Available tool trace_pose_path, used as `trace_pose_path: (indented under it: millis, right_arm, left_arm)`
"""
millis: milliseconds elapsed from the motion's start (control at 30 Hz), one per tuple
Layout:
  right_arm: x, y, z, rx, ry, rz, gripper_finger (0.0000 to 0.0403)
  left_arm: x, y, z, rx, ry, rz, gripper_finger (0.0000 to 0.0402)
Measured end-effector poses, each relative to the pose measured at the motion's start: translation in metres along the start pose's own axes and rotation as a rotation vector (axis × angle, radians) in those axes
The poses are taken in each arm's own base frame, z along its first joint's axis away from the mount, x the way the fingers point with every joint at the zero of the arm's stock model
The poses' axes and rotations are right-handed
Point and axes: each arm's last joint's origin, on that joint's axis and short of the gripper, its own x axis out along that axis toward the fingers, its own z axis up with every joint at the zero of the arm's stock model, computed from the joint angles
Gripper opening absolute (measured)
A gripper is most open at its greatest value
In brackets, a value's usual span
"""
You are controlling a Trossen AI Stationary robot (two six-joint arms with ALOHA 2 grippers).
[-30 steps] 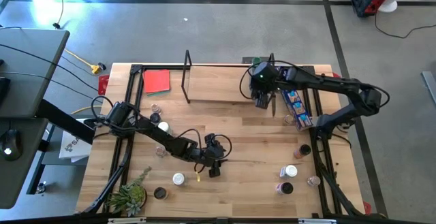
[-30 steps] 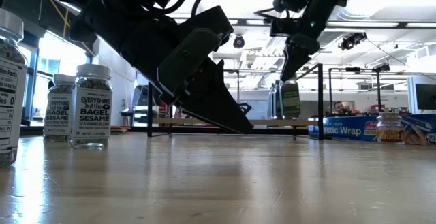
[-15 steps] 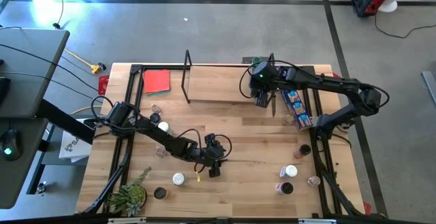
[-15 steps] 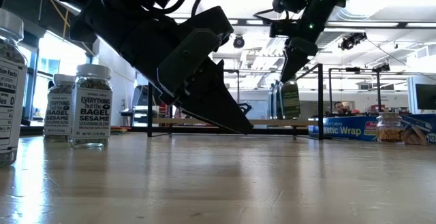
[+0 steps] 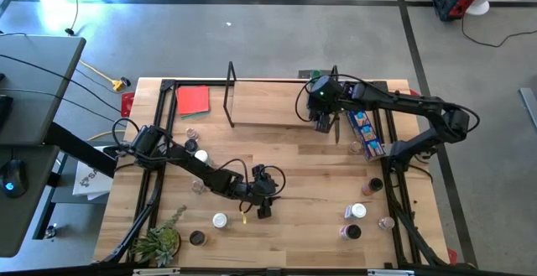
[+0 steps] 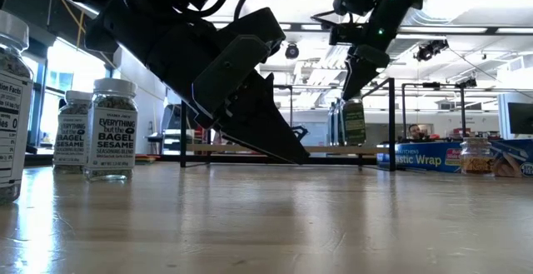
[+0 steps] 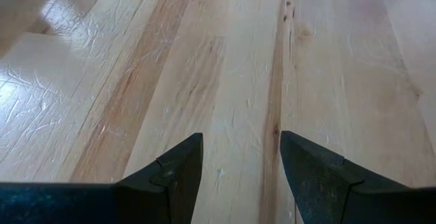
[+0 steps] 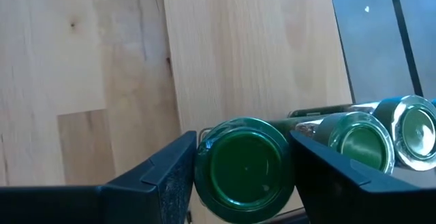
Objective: Shelf spices
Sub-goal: Put the green seasoning bottle on the shelf aligned with the other green seasoning bottle, then put the middle left white seasoning bottle on the shelf
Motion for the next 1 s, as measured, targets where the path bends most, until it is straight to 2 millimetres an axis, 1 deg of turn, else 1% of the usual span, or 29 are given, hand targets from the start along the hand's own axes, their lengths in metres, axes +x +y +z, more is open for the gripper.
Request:
trace_pose_path:
  millis: [267, 433, 700, 867, 1000]
  right_arm:
    - [-0.001, -0.001, 0.000, -0.017, 0.009, -0.037, 0.0252]
    - [-0.001, -0.001, 0.000, -0.028, 0.008, -0.041, 0.0254]
    - [-0.002, -0.004, 0.000, 0.051, 0.029, -0.121, 0.0255]
    - [-0.014, -0.002, 0.000, 0.070, -0.015, -0.120, 0.0255]
    - [-0.029, 0.005, 0.002, 0.080, -0.071, -0.116, 0.0255]
  left_arm:
    - [0.000, 0.000, 0.000, 0.000, 0.000, 0.000, 0.0190]
    - [0.000, 0.000, 0.000, 0.000, 0.000, 0.000, 0.0190]
    - [0.000, 0.000, 0.000, 0.000, 0.000, 0.000, 0.0190]
    - [0.000, 0.000, 0.000, 0.000, 0.000, 0.000, 0.0190]
    - [0.000, 0.000, 0.000, 0.000, 0.000, 0.001, 0.0190]
